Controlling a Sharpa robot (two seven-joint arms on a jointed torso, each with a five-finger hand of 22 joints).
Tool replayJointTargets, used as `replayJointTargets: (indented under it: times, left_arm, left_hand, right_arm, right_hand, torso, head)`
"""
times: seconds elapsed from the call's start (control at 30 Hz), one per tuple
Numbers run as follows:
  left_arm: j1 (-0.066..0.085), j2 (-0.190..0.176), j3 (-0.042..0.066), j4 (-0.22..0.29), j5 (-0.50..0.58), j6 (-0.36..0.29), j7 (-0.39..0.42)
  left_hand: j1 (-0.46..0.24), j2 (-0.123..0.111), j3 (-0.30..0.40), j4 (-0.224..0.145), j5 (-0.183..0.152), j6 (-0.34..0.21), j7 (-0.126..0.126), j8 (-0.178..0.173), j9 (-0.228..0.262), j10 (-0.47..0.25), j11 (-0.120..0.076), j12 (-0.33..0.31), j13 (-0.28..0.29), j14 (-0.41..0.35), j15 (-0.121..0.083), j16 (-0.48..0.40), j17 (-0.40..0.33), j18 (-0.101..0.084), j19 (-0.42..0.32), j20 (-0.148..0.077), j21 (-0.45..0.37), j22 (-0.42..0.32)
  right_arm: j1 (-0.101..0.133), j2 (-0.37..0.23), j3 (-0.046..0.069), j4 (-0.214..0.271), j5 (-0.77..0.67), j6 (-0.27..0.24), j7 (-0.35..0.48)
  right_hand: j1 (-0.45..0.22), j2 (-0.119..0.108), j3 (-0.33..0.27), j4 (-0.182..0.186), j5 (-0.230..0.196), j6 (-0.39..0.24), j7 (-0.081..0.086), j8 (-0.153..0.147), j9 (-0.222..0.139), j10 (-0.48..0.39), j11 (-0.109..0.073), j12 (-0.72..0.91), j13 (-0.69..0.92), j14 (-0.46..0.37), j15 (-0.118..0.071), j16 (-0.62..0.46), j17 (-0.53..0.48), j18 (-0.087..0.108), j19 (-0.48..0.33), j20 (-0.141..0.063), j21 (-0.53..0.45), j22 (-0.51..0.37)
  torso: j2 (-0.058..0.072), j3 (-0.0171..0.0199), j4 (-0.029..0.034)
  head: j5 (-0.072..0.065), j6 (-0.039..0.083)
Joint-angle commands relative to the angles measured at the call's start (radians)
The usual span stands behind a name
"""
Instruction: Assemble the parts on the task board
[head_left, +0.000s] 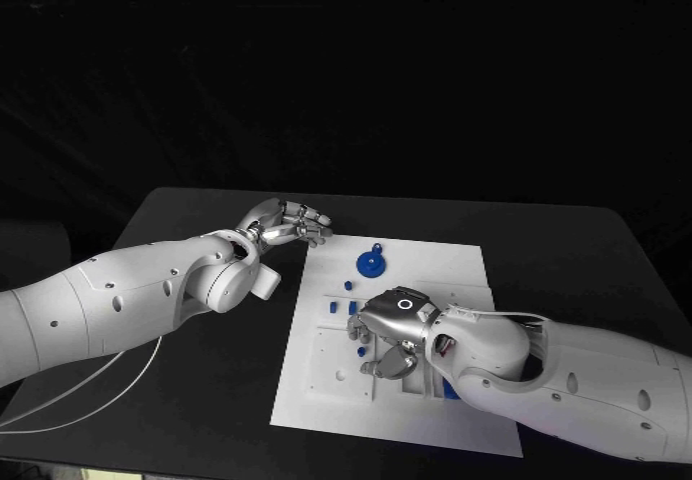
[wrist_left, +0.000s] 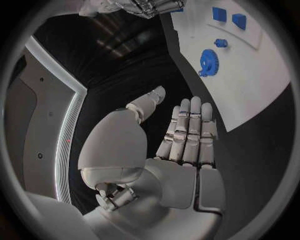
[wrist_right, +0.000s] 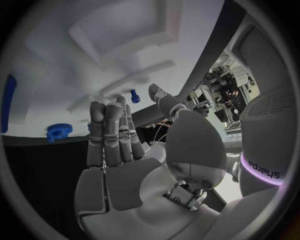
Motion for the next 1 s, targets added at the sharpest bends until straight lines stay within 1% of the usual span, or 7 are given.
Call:
replayJointTargets:
  times: [0.03, 0.2, 0.37, 0.43, 0.6, 0.7, 1.0]
  left_arm:
    - [0.000, 0.002, 0.001, 0.001, 0.008, 0.013, 0.004]
    - [0.000, 0.003, 0.001, -0.001, 0.008, 0.015, 0.005]
    - [0.000, 0.006, 0.000, -0.004, 0.008, 0.016, 0.006]
    - [0.000, 0.007, 0.000, -0.005, 0.008, 0.017, 0.007]
    - [0.000, 0.015, 0.000, -0.012, 0.008, 0.016, 0.008]
    - [0.000, 0.017, 0.000, -0.013, 0.008, 0.018, 0.009]
    - [0.000, 0.024, 0.000, -0.018, 0.008, 0.018, 0.011]
  left_hand:
    - [0.002, -0.008, 0.000, 0.006, 0.002, -0.009, 0.001, -0.007, -0.002, -0.007, 0.002, -0.003, -0.001, 0.001, 0.006, -0.007, 0.002, 0.011, -0.002, 0.008, -0.005, 0.001]
    - [0.003, -0.008, 0.000, 0.006, 0.002, -0.012, 0.002, -0.007, -0.002, -0.009, 0.002, -0.003, -0.002, 0.000, 0.006, -0.008, 0.003, 0.011, -0.003, 0.008, -0.007, 0.002]
    - [0.003, -0.008, 0.000, 0.006, 0.002, -0.012, 0.002, -0.007, -0.002, -0.009, 0.002, -0.003, -0.002, 0.000, 0.006, -0.009, 0.003, 0.011, -0.003, 0.009, -0.007, 0.002]
    - [0.003, -0.007, 0.000, 0.007, 0.002, -0.012, 0.002, -0.007, -0.002, -0.009, 0.002, -0.003, -0.002, 0.000, 0.006, -0.009, 0.004, 0.011, -0.003, 0.009, -0.007, 0.002]
    - [0.003, -0.007, 0.000, 0.007, 0.002, -0.012, 0.002, -0.007, -0.002, -0.009, 0.002, -0.003, -0.002, 0.001, 0.006, -0.009, 0.004, 0.011, -0.003, 0.009, -0.007, 0.002]
    - [0.003, -0.007, 0.000, 0.007, 0.002, -0.012, 0.002, -0.007, -0.002, -0.009, 0.002, -0.003, -0.002, 0.001, 0.006, -0.009, 0.005, 0.011, -0.003, 0.009, -0.007, 0.002]
    - [0.003, -0.007, 0.000, 0.007, 0.002, -0.013, 0.002, -0.007, -0.002, -0.009, 0.002, -0.003, -0.002, 0.001, 0.006, -0.010, 0.005, 0.011, -0.003, 0.009, -0.008, 0.003]
  right_arm:
    - [-0.001, -0.020, 0.006, 0.016, 0.033, -0.036, -0.010]
    - [0.000, -0.065, 0.041, 0.051, 0.075, -0.053, 0.010]
    - [0.004, -0.130, 0.100, 0.095, 0.176, -0.041, 0.042]
    - [0.010, -0.159, 0.118, 0.107, 0.202, -0.025, 0.054]
    - [0.034, -0.217, 0.120, 0.108, 0.356, 0.018, 0.112]
    - [0.046, -0.247, 0.120, 0.105, 0.323, 0.032, 0.117]
    - [0.052, -0.282, 0.120, 0.034, 0.243, 0.033, 0.126]
  right_hand:
    - [0.000, -0.001, -0.004, 0.003, 0.016, -0.006, 0.000, -0.006, -0.001, -0.027, 0.018, 0.003, 0.001, -0.005, 0.004, -0.001, -0.002, 0.030, -0.007, 0.002, -0.005, 0.002]
    - [0.002, -0.001, -0.004, 0.005, 0.018, -0.008, 0.001, -0.007, -0.001, -0.029, 0.019, 0.002, 0.000, -0.005, 0.005, 0.000, -0.002, 0.030, -0.006, 0.002, -0.005, 0.003]
    - [0.015, 0.000, 0.009, 0.015, 0.011, -0.002, -0.001, -0.003, 0.000, -0.021, 0.017, 0.007, 0.000, 0.000, 0.002, 0.007, -0.002, 0.030, 0.001, 0.001, -0.002, 0.005]
    - [0.060, 0.002, 0.049, 0.024, -0.005, 0.012, -0.007, 0.006, 0.004, 0.045, -0.006, 0.045, 0.018, 0.025, -0.019, 0.025, 0.001, 0.030, 0.025, -0.008, 0.011, 0.011]
    - [0.072, 0.001, 0.064, 0.032, 0.003, 0.019, -0.010, 0.009, 0.005, 0.048, -0.010, 0.049, 0.024, 0.033, -0.023, 0.032, 0.000, 0.030, 0.034, -0.014, 0.016, 0.015]
    - [0.061, 0.009, 0.043, 0.030, 0.068, 0.006, -0.004, 0.002, 0.001, 0.024, -0.004, 0.036, 0.020, 0.038, -0.017, 0.040, 0.000, 0.030, 0.041, -0.018, 0.023, 0.020]
    - [0.060, 0.008, -0.008, 0.009, 0.051, -0.001, -0.001, -0.002, -0.004, 0.002, 0.004, 0.020, 0.011, 0.040, -0.010, 0.055, -0.001, 0.030, 0.045, -0.025, 0.026, 0.028]
  torso:
    - [0.000, 0.0001, -0.0006]
    - [0.000, 0.0007, -0.0018]
    - [-0.001, 0.0008, -0.0014]
    - [0.000, 0.0005, -0.0008]
    - [0.000, 0.0004, 0.0001]
    - [-0.001, -0.0002, 0.0011]
    - [0.000, 0.0007, -0.0006]
  head:
    - [-0.002, 0.005]
    - [-0.009, 0.012]
    - [-0.019, 0.020]
    - [-0.024, 0.027]
    - [-0.036, 0.032]
    - [-0.038, 0.037]
    - [-0.048, 0.043]
